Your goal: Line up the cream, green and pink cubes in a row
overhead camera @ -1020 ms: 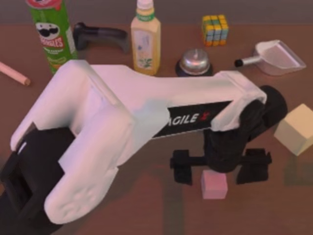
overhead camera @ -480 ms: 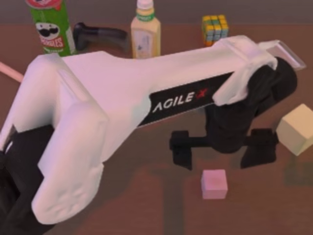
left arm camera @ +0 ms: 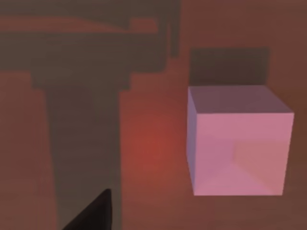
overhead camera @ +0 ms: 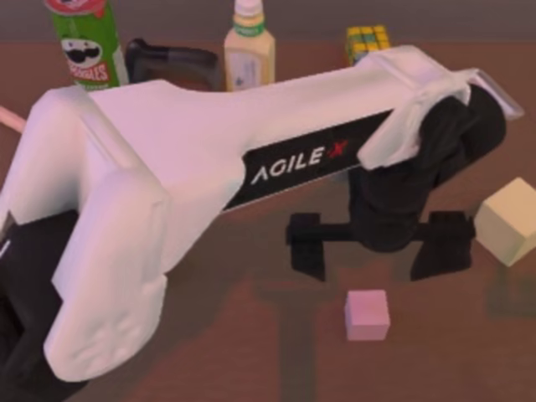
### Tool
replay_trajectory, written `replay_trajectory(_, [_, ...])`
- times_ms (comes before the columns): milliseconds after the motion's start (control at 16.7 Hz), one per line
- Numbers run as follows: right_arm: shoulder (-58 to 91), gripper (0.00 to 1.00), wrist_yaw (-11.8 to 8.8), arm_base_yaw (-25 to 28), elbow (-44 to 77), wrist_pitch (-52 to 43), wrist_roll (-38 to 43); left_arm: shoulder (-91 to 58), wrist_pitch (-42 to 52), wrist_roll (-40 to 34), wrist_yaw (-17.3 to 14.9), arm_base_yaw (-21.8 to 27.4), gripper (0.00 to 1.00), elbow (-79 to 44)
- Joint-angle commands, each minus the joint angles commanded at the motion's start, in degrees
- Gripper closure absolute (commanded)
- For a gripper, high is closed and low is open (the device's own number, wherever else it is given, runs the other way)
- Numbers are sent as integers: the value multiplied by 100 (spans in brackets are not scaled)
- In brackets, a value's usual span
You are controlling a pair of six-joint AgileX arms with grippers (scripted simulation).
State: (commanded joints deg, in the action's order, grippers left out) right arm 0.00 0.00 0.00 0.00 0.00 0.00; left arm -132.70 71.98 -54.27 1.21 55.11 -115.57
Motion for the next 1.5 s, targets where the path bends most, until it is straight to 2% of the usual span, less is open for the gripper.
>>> replay_trajectory(180, [0, 0, 0, 0, 0, 0, 0, 129, -90, 728, -3, -284, 0, 218])
replay_trajectory(360, [0, 0, 0, 0, 0, 0, 0, 350, -231, 1904, -18, -769, 0, 618])
replay_trajectory(540, [0, 0, 0, 0, 0, 0, 0, 651, -404, 3469, -45, -1392, 0, 1205])
replay_trajectory(840, [0, 0, 0, 0, 0, 0, 0, 1198, -710, 6476, -83, -2508, 0, 2287])
replay_trajectory(1020, [0, 0, 0, 0, 0, 0, 0, 1582, -945, 7907, -100, -3115, 0, 2853])
replay_trajectory(1260, [0, 0, 0, 0, 0, 0, 0, 2000, -1212, 8970, -122, -3660, 0, 3345])
replay_trajectory(1500, [0, 0, 0, 0, 0, 0, 0, 2074, -1261, 9134, -128, -3753, 0, 3425])
